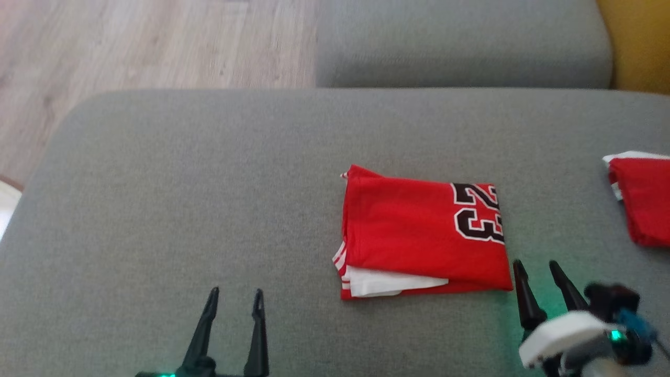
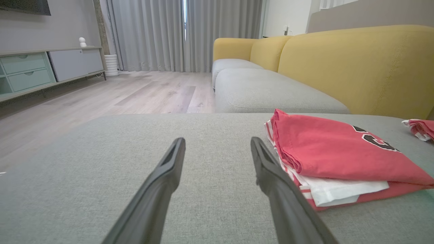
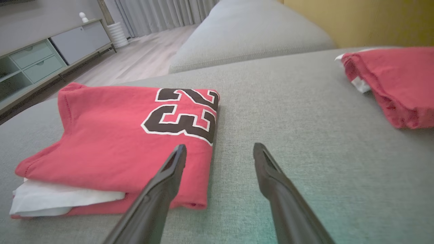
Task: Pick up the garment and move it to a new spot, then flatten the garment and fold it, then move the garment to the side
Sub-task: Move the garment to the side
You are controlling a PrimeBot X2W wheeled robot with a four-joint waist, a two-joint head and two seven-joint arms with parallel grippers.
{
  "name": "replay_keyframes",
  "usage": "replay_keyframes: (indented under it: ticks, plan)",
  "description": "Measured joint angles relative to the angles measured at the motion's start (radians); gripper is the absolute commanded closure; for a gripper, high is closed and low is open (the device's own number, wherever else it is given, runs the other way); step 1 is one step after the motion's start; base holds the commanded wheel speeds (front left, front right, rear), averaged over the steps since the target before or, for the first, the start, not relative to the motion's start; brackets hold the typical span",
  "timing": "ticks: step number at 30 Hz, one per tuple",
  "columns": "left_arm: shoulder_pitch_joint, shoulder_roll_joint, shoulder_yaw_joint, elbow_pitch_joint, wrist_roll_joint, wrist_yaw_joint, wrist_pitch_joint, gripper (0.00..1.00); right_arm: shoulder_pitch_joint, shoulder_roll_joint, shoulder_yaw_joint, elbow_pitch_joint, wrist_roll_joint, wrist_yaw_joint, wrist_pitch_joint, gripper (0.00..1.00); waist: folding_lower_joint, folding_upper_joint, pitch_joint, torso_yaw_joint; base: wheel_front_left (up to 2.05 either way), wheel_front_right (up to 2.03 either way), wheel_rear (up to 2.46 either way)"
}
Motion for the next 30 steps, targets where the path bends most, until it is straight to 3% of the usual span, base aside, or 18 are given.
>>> replay_keyframes:
  ticks: [12,13,14,15,16,22,30]
  plan:
    - [-0.116,-0.005,-0.078,0.002,-0.025,0.017,0.0,0.0,-0.248,-0.058,0.071,0.157,0.179,0.0,0.215,0.0,0.0002,0.0,0.112,0.016,0.0,0.0,0.0]
    - [-0.121,-0.006,-0.084,0.002,-0.025,0.018,0.0,0.0,-0.258,-0.058,0.083,0.17,0.195,0.0,0.228,0.12,0.0002,0.0,0.117,0.018,0.0,0.0,0.0]
    - [-0.125,-0.006,-0.089,0.002,-0.025,0.019,0.0,0.0,-0.266,-0.058,0.096,0.177,0.215,0.0,0.238,0.43,0.0002,0.0,0.121,0.019,0.0,0.0,0.0]
    - [-0.128,-0.006,-0.092,0.002,-0.025,0.019,0.0,0.0,-0.272,-0.057,0.109,0.179,0.238,0.0,0.248,0.67,0.0001,0.0,0.123,0.019,0.0,0.0,0.0]
    - [-0.131,-0.006,-0.094,0.002,-0.025,0.026,0.0,0.0,-0.276,-0.057,0.121,0.179,0.266,0.0,0.258,1.0,0.0001,0.0,0.123,0.017,0.0,0.0,0.0]
    - [-0.131,-0.007,-0.091,-0.007,-0.035,0.035,0.0,0.0,-0.278,-0.08,0.185,0.157,0.321,0.0,0.228,1.0,0.0,0.0,0.124,-0.008,0.0,0.0,0.0]
    - [-0.147,-0.007,-0.085,-0.02,-0.027,0.035,0.0,0.0,-0.385,-0.241,0.213,0.094,0.251,0.0,0.176,1.0,0.0,0.0,0.158,-0.093,0.0,0.0,0.0]
